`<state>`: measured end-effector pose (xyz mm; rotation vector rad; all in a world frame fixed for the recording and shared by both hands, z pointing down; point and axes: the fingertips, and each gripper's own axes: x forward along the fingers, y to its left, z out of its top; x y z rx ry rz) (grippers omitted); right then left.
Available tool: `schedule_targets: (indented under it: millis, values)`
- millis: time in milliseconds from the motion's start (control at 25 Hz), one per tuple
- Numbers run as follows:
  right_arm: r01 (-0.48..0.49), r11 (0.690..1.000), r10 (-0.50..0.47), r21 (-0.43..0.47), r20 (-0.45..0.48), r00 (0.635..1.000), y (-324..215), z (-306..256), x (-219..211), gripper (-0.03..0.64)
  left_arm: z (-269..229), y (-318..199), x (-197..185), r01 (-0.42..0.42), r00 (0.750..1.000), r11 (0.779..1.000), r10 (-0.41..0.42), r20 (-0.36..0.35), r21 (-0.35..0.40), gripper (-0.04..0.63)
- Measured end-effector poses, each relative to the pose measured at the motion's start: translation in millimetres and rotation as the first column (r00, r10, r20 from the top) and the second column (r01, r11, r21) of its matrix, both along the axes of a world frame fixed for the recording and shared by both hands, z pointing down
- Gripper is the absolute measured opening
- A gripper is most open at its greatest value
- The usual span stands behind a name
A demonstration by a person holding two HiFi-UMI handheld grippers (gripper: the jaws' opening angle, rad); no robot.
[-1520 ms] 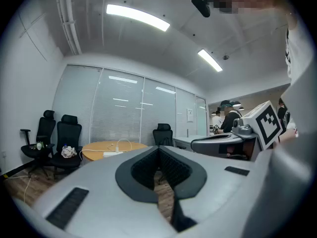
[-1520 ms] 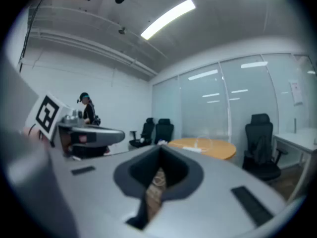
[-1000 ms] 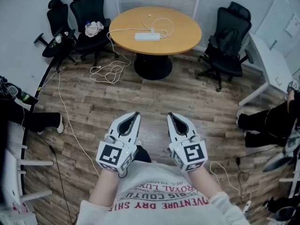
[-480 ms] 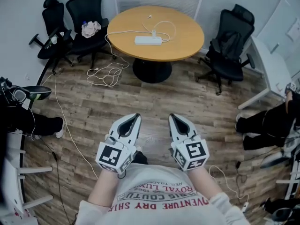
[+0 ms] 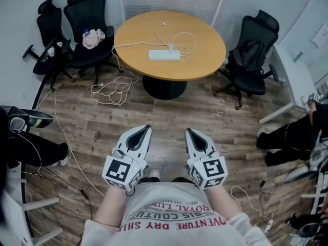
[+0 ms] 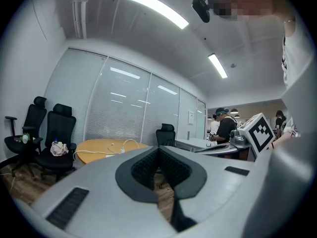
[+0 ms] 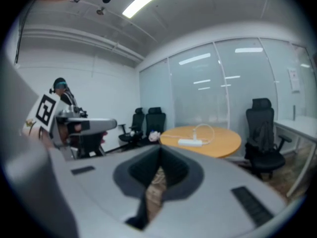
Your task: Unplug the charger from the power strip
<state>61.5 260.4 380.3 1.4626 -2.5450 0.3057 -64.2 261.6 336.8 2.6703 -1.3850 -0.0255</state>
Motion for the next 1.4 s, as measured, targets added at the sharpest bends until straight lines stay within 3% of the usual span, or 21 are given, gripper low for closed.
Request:
schedule_targets:
  millis: [200, 680, 1120, 1400]
  values:
    - [-0.036, 0.999, 0.036, -0.015, -0.004, 0.999, -29.5, 2.7, -9.0, 0.028, 5.5, -29.7, -20.6, 0.019, 1.0, 1.0, -0.019, -0.018, -0.016, 0.034]
    - [0.067, 0.998, -0.067, -0.011, 0.024, 0.997, -130.4, 25.4, -11.0, 0.028, 29.1, -116.2, -19.0, 0.116, 0.993, 0.993, -0.115, 0.024, -0.034, 0.034]
    - [0.188, 0.982, -0.188, -0.002, -0.007, 0.982, -310.7, 18.9, 44.6, 0.028, 29.5, -278.6, 41.4, 0.229, 0.973, 0.972, -0.229, 0.022, -0.048, 0.034]
    - [0.191, 0.981, -0.191, -0.043, -0.009, 0.982, -399.3, 28.6, 76.4, 0.028, 46.4, -357.9, 66.0, 0.269, 0.963, 0.958, -0.266, 0.048, -0.098, 0.034]
